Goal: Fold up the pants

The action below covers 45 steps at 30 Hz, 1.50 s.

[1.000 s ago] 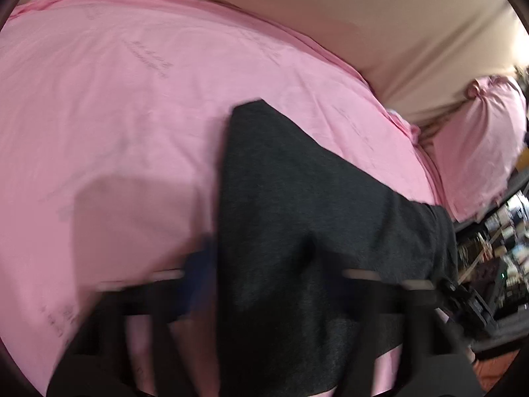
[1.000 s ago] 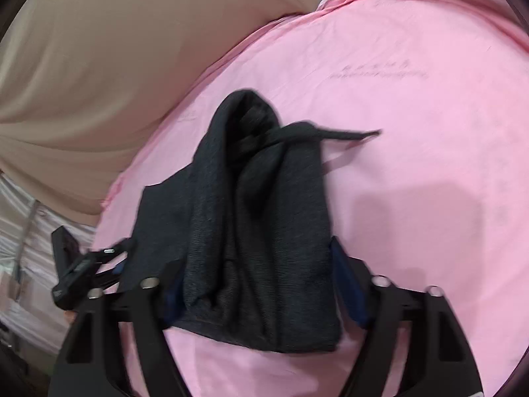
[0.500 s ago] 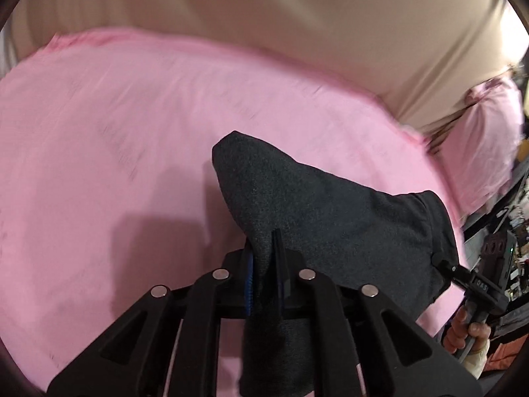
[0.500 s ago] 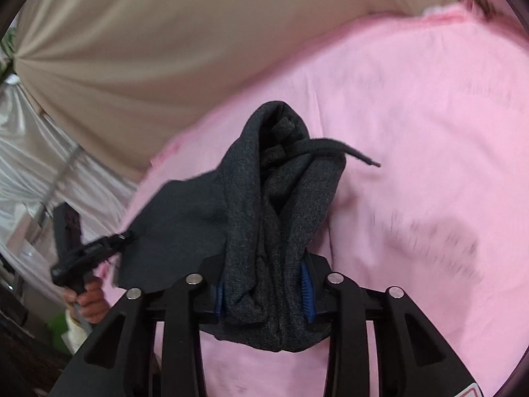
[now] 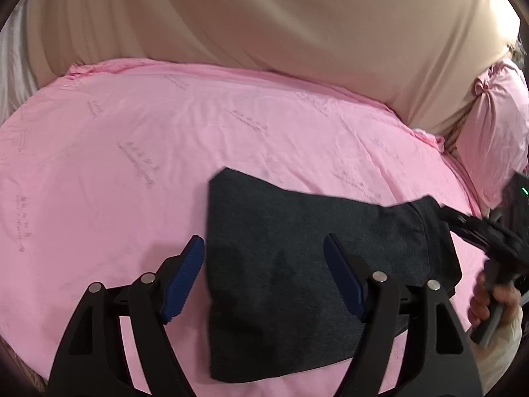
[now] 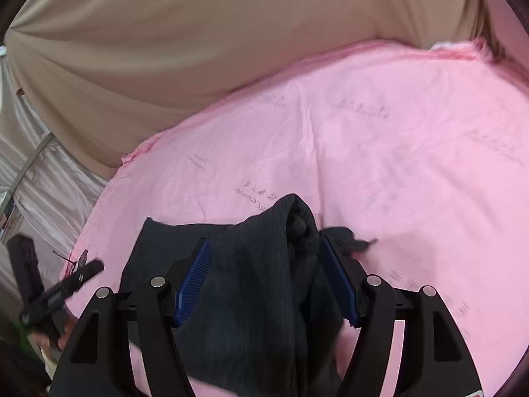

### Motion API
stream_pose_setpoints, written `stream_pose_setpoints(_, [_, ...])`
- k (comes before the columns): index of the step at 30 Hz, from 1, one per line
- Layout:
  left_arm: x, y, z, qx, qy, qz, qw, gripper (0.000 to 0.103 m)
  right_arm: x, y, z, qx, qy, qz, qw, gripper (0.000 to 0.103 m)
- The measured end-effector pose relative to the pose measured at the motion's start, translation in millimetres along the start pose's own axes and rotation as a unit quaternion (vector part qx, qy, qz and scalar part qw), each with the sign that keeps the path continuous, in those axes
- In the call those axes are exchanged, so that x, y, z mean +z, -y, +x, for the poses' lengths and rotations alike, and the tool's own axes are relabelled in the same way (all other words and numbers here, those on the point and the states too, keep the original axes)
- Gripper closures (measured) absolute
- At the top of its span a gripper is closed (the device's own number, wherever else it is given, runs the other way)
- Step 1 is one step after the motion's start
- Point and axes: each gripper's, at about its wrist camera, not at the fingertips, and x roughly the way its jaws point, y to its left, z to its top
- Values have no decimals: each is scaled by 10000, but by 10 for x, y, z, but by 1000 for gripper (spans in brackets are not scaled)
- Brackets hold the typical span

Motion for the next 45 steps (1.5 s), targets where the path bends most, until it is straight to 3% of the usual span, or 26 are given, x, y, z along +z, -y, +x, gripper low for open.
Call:
stream_pose_setpoints(1, [-35, 19, 82, 9, -104, -8, 9999, 31, 39, -9, 78, 151, -219, 2, 9996, 94])
stream_pose_setpoints(5, [-219, -51, 376, 468, -492, -35, 9977, 31, 47, -480, -484, 704, 586, -614, 9939, 94])
stream_pose_setpoints(7, [-284, -158, 472, 808, -599, -73, 9949, 31, 62, -493, -589, 587, 811, -663, 9928, 94])
stream_pose_setpoints(8, [-303, -219, 521, 827, -656, -136, 9943, 26, 79, -376, -474, 287, 669, -622, 9954, 93])
stream_pose_setpoints(10, [-335, -294, 511, 801, -619, -202, 9947, 22, 35, -48, -70, -510, -84, -456, 9976, 85])
stream_pose_setpoints(11, [-337, -272, 519, 855, -624, -134, 9943, 21, -27, 133, 18, -482, -263, -94, 9984, 78])
stream_pose_setpoints(12, [-341, -251, 524, 898, -617, -80, 9940, 21, -108, 268, -59, 4, -84, 316, 9995, 74])
stream_pose_setpoints(13, [-344, -244, 523, 944, -612, -72, 9936, 21, -161, 292, -174, 199, 66, 413, 9989, 74])
stream_pose_setpoints(15, [-335, -260, 497, 914, -615, -102, 9939, 21, -272, 255, -457, -40, 395, 377, 9985, 71])
stream_pose_setpoints(17, [-326, -283, 463, 831, -625, -206, 9944, 21, -428, 205, -693, 83, 436, 320, 9985, 63])
stream_pose_setpoints(20, [-300, -269, 324, 717, -537, -287, 9956, 21, -666, 88, -831, 93, 184, -5, 9998, 63])
stream_pose_setpoints(24, [-286, -99, 148, 609, -368, -136, 9974, 15, -1006, 18, -712, 29, -306, -370, 9988, 63])
stream_pose_setpoints(27, [-352, 80, 97, 466, -393, 131, 9981, 14, -1136, 26, -622, -51, -241, -448, 9987, 62])
stream_pose_setpoints(29, [-431, 186, 160, 483, -489, 349, 9970, 14, -1097, 56, -606, -98, -66, -313, 9994, 74])
stream_pose_setpoints(30, [-471, 219, 233, 609, -597, 431, 9954, 14, -1053, 54, -641, -34, 6, -226, 9997, 89])
stream_pose_setpoints(34, [-559, 232, 313, 749, -636, 529, 9938, 12, -969, -42, -926, 104, 272, -443, 9986, 93])
stream_pose_setpoints(37, [-567, 177, 352, 683, -692, 457, 9942, 8, -1059, 212, -637, -170, -219, -248, 9993, 93])
stream_pose_setpoints(39, [-562, 138, 378, 606, -756, 360, 9946, 7, -1085, 331, -679, 193, -137, 178, 9996, 93])
stream_pose_setpoints(40, [-556, 130, 387, 586, -784, 330, 9947, 6, -1053, 312, -759, 171, -53, 248, 9995, 91])
stream_pose_setpoints(43, [-547, 84, 397, 520, -826, 242, 9949, 7, -859, 50, -1164, -217, 734, -158, 9969, 86])
stream_pose_setpoints(45, [-549, 89, 402, 537, -819, 235, 9949, 6, -712, -134, -1267, 35, 974, -375, 9945, 83])
